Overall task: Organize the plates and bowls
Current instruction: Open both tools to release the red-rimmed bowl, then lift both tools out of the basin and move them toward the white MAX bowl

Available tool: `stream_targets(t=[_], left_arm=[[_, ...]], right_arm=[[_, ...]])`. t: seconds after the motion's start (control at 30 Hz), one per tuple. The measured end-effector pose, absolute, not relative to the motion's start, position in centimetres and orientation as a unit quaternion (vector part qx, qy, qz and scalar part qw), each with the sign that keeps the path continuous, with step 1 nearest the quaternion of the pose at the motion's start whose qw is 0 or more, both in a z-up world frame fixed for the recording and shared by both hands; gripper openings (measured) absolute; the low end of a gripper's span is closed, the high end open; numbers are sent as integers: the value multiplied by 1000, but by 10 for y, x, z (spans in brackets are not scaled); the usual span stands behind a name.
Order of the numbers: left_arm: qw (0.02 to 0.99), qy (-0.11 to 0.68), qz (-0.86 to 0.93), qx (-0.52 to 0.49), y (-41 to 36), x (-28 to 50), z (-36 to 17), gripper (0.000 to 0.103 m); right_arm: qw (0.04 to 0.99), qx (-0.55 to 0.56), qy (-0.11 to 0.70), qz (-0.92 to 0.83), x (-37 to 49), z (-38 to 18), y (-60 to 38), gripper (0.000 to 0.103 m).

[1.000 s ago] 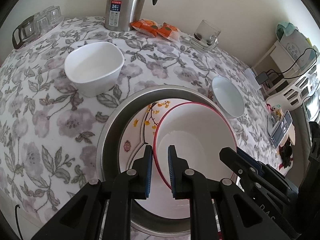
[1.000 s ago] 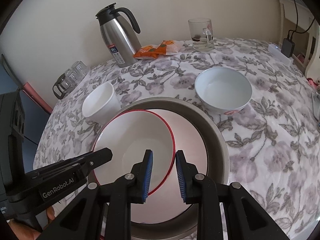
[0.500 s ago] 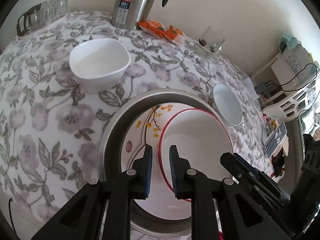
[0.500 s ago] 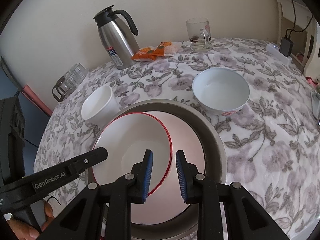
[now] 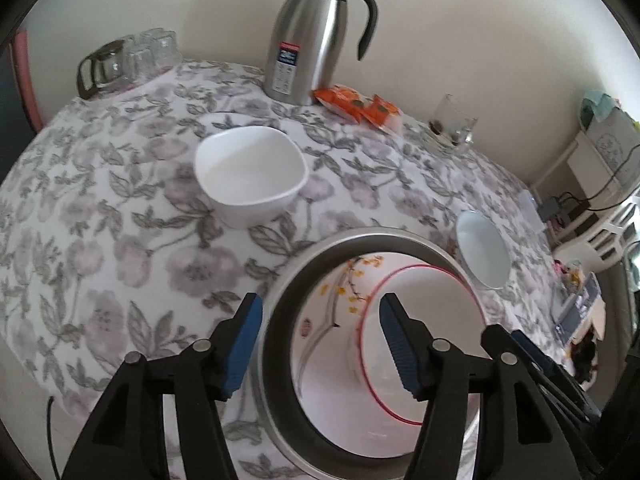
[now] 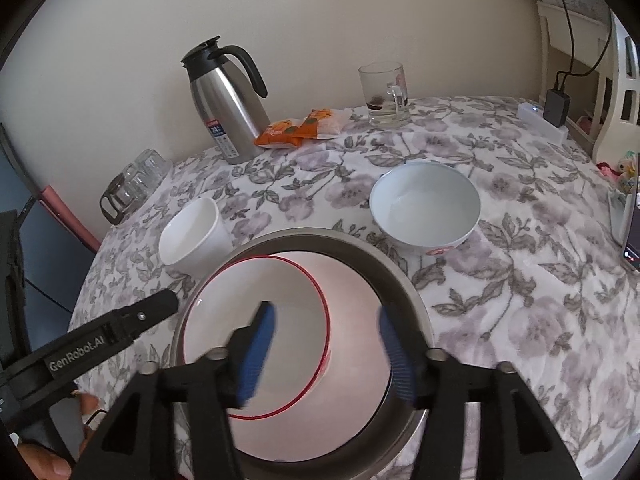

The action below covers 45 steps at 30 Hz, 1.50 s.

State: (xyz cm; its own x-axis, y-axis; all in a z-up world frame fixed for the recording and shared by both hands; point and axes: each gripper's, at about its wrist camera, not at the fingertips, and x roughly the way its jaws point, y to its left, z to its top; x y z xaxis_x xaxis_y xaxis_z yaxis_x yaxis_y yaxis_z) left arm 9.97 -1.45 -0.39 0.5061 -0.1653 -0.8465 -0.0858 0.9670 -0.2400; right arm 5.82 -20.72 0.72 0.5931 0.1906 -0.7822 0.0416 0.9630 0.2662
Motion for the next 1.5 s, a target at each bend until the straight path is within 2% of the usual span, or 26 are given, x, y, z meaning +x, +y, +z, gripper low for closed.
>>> stream_targets(t=[0.1, 0.13, 0.17, 0.23, 0.27, 0.3, 0.4, 0.5, 0.7, 1.3, 1.5], left_arm=[[856, 502, -9, -122, -12, 102, -8, 71], [856, 503, -4, -122, -11, 102, -10, 80], [856, 503, -1, -120, -11, 102, -10, 83], [860, 498, 10, -113, -9, 101, -10, 83], [862, 494, 15, -112, -8, 101, -9, 85], [863, 492, 18, -111, -7, 101, -8, 87], [864, 489, 27, -113, -4, 100, -10, 93], [864, 489, 36, -115, -1, 101, -11, 94], [865, 483, 58, -118, 6, 101, -12, 95], [862, 471, 101, -159, 37, 110, -10, 96], [870, 446, 124, -169, 53, 117, 4, 96]], right_arm=[[882, 125, 454, 32, 59, 5, -209, 67], [881, 125, 456, 29, 60, 4, -209, 67], [880, 126, 458, 26, 60, 3, -210, 68], [879, 128, 459, 22, 60, 2, -212, 74], [879, 129, 459, 20, 60, 2, -213, 82], [879, 129, 458, 18, 60, 2, -213, 86], [881, 130, 456, 17, 60, 2, -214, 88], [880, 128, 457, 15, 60, 1, -214, 98], [882, 131, 453, 11, 61, 1, -216, 103], [884, 137, 447, 10, 60, 2, -214, 103], [894, 141, 425, 7, 59, 14, -215, 103]])
